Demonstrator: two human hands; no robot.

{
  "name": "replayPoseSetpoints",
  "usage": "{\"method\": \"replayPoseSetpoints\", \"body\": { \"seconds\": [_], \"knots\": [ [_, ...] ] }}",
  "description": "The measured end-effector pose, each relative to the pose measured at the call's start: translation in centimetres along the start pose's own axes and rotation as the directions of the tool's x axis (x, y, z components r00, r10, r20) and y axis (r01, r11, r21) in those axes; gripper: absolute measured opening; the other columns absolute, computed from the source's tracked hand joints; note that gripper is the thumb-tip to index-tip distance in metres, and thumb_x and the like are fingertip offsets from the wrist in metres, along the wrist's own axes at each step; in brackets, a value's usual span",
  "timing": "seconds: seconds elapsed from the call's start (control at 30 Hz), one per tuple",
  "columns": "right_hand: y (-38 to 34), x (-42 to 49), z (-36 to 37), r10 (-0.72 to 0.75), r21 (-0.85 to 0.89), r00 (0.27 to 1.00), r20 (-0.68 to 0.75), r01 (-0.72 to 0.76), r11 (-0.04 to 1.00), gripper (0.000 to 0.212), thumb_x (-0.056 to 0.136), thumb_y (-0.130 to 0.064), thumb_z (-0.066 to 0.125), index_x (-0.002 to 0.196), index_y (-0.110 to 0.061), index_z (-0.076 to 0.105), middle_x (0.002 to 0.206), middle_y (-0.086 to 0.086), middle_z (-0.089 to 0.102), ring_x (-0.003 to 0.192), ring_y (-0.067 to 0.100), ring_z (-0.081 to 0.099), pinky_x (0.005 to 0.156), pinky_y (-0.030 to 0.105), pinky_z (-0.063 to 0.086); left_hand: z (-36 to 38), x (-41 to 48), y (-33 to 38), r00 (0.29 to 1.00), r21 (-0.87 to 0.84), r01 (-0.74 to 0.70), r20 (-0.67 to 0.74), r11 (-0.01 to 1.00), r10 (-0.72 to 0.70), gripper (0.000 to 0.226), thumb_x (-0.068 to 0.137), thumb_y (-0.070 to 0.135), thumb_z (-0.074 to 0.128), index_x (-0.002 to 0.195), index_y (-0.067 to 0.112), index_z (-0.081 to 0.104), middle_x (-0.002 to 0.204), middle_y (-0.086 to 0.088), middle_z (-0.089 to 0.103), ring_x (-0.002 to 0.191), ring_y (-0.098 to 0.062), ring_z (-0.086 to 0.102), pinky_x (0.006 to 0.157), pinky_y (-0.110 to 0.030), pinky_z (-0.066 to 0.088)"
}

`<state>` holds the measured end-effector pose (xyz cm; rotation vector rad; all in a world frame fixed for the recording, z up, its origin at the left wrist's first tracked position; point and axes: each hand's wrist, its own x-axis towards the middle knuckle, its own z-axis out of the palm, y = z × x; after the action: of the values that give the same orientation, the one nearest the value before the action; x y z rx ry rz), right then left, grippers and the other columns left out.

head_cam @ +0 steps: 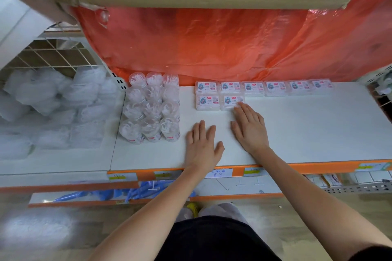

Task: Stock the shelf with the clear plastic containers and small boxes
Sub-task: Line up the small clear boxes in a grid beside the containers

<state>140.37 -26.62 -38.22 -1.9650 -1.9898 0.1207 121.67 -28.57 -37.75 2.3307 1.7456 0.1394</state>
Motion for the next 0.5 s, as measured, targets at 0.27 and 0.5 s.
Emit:
{"method": "replayPoseSetpoints", "body": {
  "seconds": [0.27, 0.5],
  "knots": [
    [-2.0, -3.0, -2.3, 0.130, 0.049, 0.989, -0.066, -0.127, 0.991, 0.052, 0.098, -0.040, 0.040, 0.142, -0.014, 0.045, 0.156, 0.007, 0.035, 0.144, 0.025, 0.029, 0.113, 0.042, 0.023, -0.9, -0.3, 0.0, 0.999, 0.001, -0.009, 0.051, 1.000, 0.009, 0.068, 0.087, 0.051, 0.022, 0.142, 0.018, 0.045, 0.152, -0.020, 0.036, 0.140, -0.037, 0.032, 0.111, -0.049, 0.029],
    [-5.2, -4.5, -4.8, 0.065, 0.110, 0.989, -0.135, -0.050, 0.993, 0.054, 0.090, -0.030, 0.047, 0.140, -0.010, 0.048, 0.153, 0.012, 0.039, 0.140, 0.030, 0.035, 0.111, 0.046, 0.030, -4.6, -0.7, -0.5, 0.985, 0.051, -0.170, 0.037, 0.984, 0.168, 0.071, 0.097, 0.041, 0.044, 0.155, 0.013, 0.013, 0.163, -0.011, -0.005, 0.150, -0.024, -0.006, 0.120, -0.037, 0.001]
  ]
}}
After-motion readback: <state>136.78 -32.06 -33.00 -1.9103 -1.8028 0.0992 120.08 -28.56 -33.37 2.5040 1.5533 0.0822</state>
